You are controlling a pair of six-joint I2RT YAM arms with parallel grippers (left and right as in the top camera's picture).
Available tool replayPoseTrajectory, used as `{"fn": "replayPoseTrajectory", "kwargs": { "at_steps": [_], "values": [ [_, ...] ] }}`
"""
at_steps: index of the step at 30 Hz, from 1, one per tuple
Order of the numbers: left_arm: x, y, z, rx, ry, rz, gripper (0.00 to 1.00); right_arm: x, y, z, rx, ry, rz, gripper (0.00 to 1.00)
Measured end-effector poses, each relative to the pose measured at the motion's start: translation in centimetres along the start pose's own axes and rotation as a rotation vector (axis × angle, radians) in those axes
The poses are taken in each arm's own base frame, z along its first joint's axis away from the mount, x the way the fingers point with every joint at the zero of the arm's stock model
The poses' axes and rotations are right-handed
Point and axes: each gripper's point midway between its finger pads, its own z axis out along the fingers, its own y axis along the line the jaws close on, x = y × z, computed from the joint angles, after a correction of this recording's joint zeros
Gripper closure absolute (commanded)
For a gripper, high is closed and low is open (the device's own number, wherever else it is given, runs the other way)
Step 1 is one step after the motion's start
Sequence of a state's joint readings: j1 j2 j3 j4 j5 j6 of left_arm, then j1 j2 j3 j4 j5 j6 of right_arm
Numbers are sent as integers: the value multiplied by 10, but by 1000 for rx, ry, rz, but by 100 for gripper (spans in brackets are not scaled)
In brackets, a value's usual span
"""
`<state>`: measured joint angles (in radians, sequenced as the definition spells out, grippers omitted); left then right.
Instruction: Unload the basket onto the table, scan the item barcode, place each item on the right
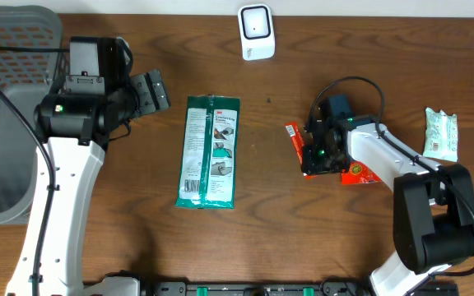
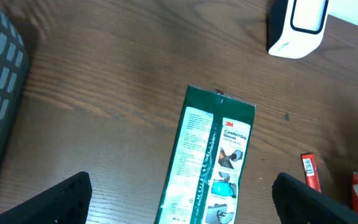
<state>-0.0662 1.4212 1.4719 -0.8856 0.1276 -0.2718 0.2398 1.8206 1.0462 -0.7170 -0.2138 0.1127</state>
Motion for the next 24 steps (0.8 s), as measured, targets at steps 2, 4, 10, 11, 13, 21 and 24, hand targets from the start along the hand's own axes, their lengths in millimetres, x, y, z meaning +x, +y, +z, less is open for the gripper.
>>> {"fn": "replayPoseTrajectory", "kwargs": {
  "at_steps": [2,4,10,11,13,21,24],
  "values": [
    [0,0,0,0,0,0,7,-1,0,0,-1,-2,0,67],
    [0,0,0,0,0,0,7,-1,1,0,-4,-4,-1,67],
    [0,0,0,0,0,0,7,-6,-3,-1,-27,-21,22,68],
    [0,0,0,0,0,0,7,-8,-4,-1,-35,-26,26,68],
    [0,0,0,0,0,0,7,-9,-4,-2,-52,-31,34,67],
    [0,0,0,0,0,0,7,-11,-3,-2,-64,-37,36,68],
    [0,0,0,0,0,0,7,-13,-3,-2,-65,-47,33,69]
  ]
}}
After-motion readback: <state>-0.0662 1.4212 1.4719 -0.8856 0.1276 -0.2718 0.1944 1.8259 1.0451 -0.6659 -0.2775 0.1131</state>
